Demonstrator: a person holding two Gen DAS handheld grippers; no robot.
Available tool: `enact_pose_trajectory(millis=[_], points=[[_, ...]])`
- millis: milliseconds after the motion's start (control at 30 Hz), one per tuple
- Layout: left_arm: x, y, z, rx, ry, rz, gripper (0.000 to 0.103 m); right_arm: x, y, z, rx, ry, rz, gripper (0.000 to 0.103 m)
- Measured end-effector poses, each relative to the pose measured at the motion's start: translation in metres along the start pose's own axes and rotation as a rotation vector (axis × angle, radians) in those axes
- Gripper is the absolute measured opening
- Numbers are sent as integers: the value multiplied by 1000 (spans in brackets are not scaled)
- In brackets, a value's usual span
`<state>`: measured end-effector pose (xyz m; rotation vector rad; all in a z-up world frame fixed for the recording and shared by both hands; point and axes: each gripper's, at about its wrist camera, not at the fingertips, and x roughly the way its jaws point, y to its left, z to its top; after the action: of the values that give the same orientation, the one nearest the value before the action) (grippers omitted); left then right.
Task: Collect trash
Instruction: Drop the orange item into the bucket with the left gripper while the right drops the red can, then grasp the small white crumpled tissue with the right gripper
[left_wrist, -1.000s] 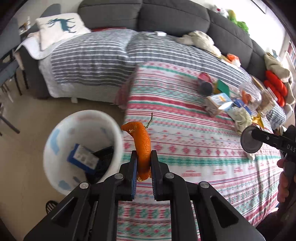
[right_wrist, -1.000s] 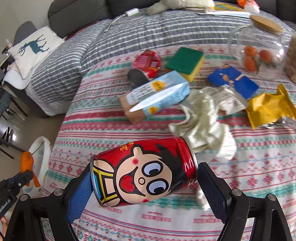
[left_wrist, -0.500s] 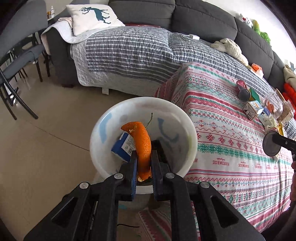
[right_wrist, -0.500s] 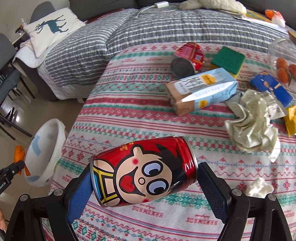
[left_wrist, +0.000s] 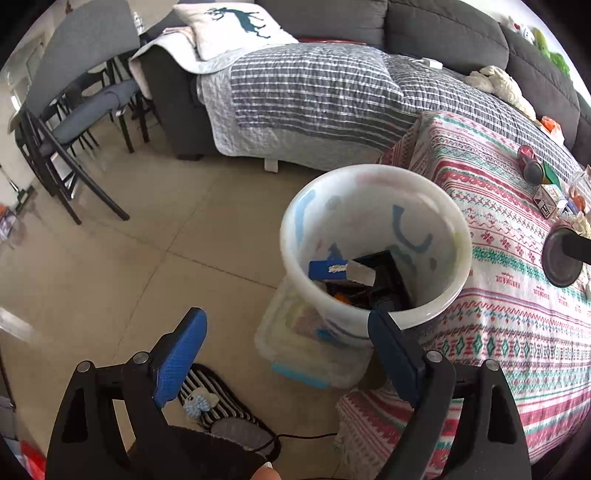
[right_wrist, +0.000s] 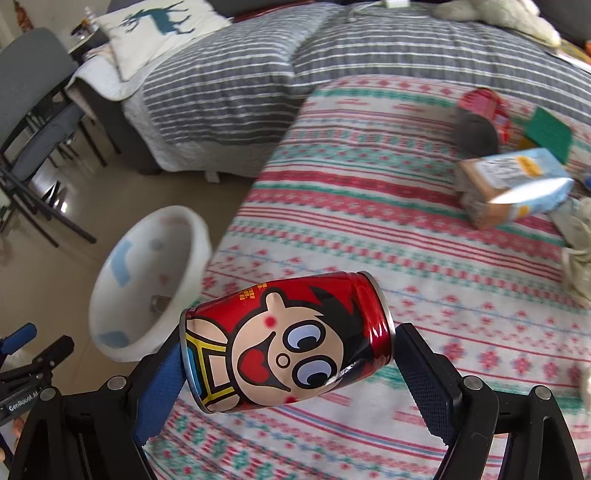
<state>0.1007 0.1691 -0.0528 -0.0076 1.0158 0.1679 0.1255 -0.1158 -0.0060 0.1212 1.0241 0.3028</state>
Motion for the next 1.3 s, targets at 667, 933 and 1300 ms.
enact_pose_trajectory(millis=[667,933,1300], points=[[-11,45,4,-127,19,-54,91,75,84,41,-60,11,12,90],[-13,50,6,-138,15,-53,91,69,85,44,-66,3,30,93],[-19,41,9,-128,7,-74,91,14,64,38,-121,-74,13,95]])
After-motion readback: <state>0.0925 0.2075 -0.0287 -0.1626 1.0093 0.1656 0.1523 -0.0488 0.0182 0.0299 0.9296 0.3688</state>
